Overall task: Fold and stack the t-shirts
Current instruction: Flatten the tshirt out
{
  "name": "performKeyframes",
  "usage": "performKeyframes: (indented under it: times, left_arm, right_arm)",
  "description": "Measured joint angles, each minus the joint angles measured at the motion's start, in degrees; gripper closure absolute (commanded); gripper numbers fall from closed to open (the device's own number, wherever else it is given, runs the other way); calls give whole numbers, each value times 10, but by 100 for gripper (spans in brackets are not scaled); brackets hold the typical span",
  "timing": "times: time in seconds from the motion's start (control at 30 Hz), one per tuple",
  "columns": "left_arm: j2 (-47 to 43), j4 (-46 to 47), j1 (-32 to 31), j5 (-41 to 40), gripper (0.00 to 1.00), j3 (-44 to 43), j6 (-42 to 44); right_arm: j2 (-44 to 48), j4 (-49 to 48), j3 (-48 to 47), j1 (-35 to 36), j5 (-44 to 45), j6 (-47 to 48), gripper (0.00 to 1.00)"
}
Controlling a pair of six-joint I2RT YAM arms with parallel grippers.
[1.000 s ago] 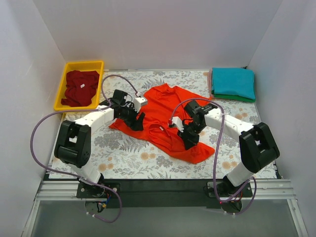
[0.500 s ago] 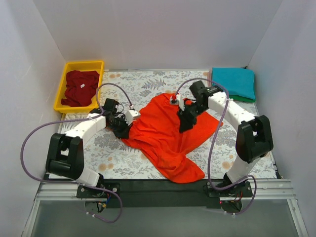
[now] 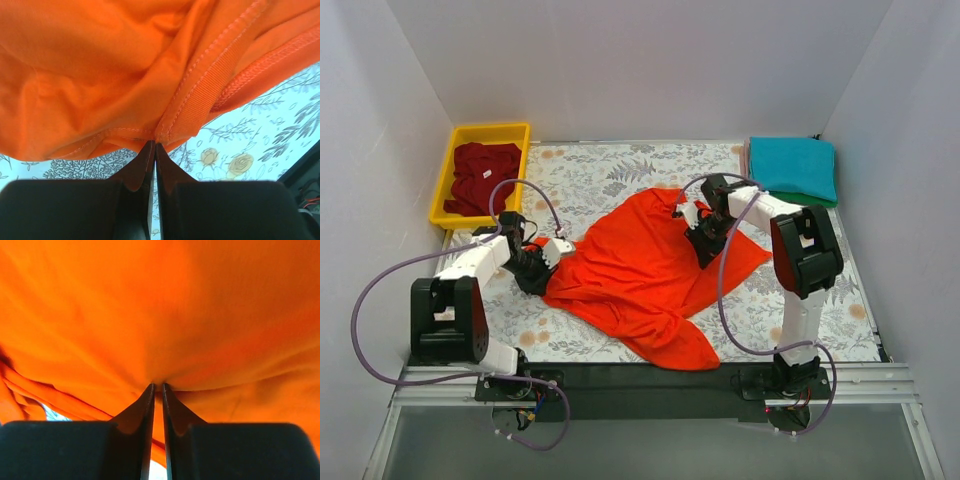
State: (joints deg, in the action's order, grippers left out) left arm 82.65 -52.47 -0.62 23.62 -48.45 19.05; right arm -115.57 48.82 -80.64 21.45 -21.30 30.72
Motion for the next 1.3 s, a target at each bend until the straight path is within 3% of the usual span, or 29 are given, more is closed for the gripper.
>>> performKeyframes:
  times: [0.23, 0.27, 0.3, 0.43, 0.6, 0.7, 0.8, 1.0, 1.3]
  left_arm:
    - [95, -1, 67, -10, 99, -36, 17]
    - [104, 2, 70, -10, 94, -49, 16]
    - [112, 3, 71, -10, 81, -63, 16]
    - [120, -10, 72, 10, 61, -124, 4]
    - [94, -26, 70, 76, 52, -191, -36]
    - [61, -15, 55, 101, 51, -201, -85]
    - [28, 16, 10, 106, 49, -186, -153]
    - [17, 75, -72, 101, 45, -105, -246]
    - [23, 122, -94, 67, 43, -44, -306]
  right_arm:
    - [123, 5, 166, 49, 23, 59, 82]
    - [141, 24, 192, 78, 17, 74, 80]
    - [152, 49, 214, 112, 7, 90, 75]
    - [165, 155, 209, 189, -49, 131, 69]
    - [150, 193, 24, 71, -83, 120, 66]
    - [112, 158, -90, -24, -75, 78, 66]
    - [71, 120, -140, -84, -30, 33, 66]
    - [-10, 108, -159, -97, 23, -29, 61]
    - [-29, 90, -146, -90, 50, -75, 62]
